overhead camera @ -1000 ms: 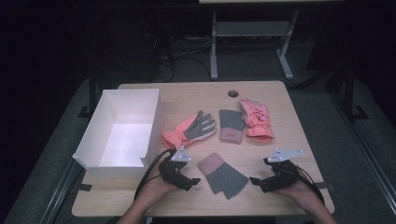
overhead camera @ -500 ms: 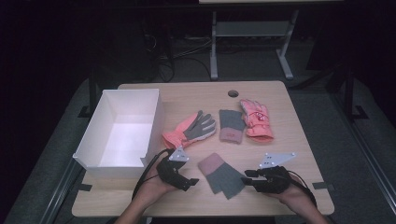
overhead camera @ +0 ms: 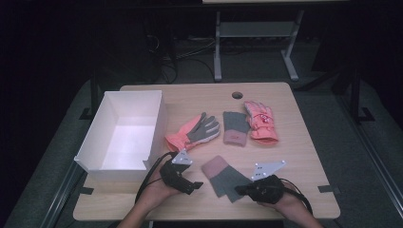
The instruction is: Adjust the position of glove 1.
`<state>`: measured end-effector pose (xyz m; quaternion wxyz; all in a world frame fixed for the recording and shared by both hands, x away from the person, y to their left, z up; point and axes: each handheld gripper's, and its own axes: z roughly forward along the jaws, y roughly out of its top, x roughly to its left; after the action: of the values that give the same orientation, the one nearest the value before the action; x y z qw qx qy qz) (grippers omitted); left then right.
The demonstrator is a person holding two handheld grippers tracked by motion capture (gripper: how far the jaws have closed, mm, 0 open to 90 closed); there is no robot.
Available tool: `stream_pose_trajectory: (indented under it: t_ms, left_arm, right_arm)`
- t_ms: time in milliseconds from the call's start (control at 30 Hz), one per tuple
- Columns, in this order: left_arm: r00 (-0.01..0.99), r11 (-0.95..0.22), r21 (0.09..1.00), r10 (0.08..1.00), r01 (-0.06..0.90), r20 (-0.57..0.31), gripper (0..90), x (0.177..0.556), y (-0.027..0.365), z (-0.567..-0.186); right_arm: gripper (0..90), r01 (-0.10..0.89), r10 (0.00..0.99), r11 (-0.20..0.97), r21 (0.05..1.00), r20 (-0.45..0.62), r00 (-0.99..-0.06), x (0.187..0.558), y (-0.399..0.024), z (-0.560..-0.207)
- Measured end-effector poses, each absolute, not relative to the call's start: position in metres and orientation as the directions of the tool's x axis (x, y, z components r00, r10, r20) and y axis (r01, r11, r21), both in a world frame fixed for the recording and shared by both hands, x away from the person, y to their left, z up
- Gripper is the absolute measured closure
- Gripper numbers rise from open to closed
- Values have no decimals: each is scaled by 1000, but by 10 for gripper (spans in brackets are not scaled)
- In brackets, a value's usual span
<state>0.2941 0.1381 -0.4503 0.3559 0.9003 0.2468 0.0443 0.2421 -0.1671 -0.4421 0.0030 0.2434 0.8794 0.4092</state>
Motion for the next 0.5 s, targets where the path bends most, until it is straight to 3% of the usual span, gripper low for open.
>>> stream_pose_trajectory:
  t_ms: [500]
  left_arm:
    - [874, -617, 672, 476, 410, -97, 138, 297, 139, -450]
  right_arm:
    - [900, 409, 394, 638, 653, 179, -901, 243, -146, -458]
